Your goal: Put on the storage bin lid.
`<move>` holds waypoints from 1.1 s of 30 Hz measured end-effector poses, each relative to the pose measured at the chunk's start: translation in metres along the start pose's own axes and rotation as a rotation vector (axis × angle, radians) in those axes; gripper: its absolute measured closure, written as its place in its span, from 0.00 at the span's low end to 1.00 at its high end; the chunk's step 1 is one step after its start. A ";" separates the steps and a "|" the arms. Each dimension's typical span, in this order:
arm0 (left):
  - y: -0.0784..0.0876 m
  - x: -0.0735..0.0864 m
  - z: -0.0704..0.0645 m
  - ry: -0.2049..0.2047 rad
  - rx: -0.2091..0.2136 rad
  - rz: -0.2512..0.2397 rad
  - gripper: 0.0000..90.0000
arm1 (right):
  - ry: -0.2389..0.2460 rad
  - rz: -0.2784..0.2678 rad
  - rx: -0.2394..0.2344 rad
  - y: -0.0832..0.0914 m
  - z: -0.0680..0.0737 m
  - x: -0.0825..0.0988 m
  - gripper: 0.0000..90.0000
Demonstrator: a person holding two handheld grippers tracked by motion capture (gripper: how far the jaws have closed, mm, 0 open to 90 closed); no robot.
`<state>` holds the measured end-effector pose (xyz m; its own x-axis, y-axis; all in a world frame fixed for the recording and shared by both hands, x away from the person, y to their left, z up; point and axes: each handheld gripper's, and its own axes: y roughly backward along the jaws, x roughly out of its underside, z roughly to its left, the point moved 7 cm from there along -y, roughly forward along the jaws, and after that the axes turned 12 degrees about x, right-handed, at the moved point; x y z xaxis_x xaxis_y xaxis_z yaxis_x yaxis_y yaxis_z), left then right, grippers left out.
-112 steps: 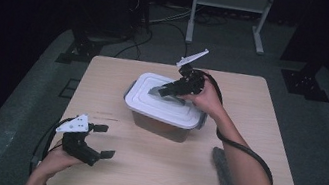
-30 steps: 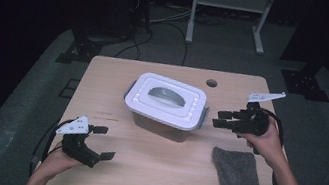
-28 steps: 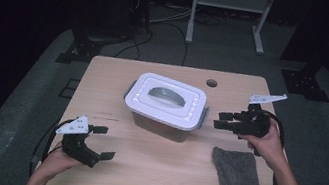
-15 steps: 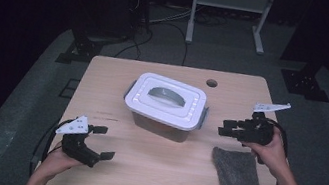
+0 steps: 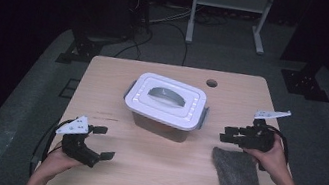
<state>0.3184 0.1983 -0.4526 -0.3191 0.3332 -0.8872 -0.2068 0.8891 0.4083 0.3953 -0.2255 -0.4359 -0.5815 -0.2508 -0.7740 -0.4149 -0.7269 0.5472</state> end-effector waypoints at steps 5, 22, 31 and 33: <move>-0.002 0.000 0.000 0.004 0.001 -0.001 0.03 | -0.011 0.000 -0.001 0.003 -0.001 0.005 0.47; -0.002 0.002 0.000 0.006 0.001 0.005 0.03 | -0.059 0.003 0.004 0.009 -0.008 0.035 0.46; -0.003 0.002 0.000 0.013 -0.002 0.001 0.03 | -0.088 -0.003 0.001 0.012 -0.011 0.050 0.46; -0.003 0.002 0.001 0.013 -0.006 0.005 0.03 | -0.096 -0.006 0.004 0.014 -0.011 0.053 0.46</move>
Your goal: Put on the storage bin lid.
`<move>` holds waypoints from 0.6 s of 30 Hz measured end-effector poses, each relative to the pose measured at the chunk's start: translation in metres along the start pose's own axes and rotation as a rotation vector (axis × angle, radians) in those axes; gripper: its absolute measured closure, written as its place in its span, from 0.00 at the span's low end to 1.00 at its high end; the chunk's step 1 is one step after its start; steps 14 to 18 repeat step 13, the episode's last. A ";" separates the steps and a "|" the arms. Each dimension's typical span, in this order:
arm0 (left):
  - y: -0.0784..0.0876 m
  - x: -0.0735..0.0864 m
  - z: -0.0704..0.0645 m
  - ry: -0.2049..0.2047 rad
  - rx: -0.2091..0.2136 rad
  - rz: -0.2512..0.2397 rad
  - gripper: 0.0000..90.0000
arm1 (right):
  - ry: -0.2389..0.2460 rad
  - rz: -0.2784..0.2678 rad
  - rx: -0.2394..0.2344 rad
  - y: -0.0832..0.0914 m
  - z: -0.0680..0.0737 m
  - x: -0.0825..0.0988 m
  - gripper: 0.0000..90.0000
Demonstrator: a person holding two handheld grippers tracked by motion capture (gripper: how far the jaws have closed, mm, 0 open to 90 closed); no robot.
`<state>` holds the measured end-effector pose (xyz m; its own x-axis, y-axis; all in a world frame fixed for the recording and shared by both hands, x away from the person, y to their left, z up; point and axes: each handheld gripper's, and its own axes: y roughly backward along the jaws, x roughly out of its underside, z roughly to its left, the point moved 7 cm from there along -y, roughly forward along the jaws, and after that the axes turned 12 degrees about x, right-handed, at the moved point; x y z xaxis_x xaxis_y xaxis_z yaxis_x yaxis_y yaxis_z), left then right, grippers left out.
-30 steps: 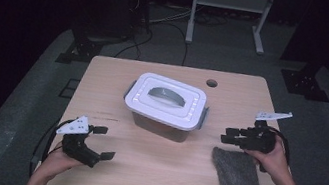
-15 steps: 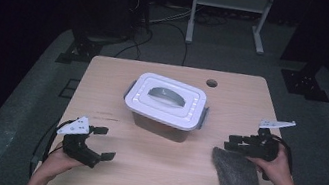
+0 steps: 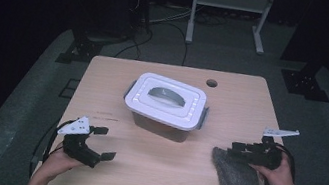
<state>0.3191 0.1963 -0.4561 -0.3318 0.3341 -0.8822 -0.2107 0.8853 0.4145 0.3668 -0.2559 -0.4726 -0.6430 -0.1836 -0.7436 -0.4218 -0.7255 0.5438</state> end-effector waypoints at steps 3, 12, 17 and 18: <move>0.000 0.001 0.001 0.005 -0.006 0.006 0.03 | 0.000 -0.006 0.003 0.002 0.001 0.003 0.46; -0.002 -0.001 0.001 0.008 -0.010 0.000 0.03 | 0.009 -0.025 0.000 0.010 0.008 0.010 0.45; -0.002 -0.001 0.001 0.008 -0.010 0.000 0.03 | 0.009 -0.025 0.000 0.010 0.008 0.010 0.45; -0.002 -0.001 0.001 0.008 -0.010 0.000 0.03 | 0.009 -0.025 0.000 0.010 0.008 0.010 0.45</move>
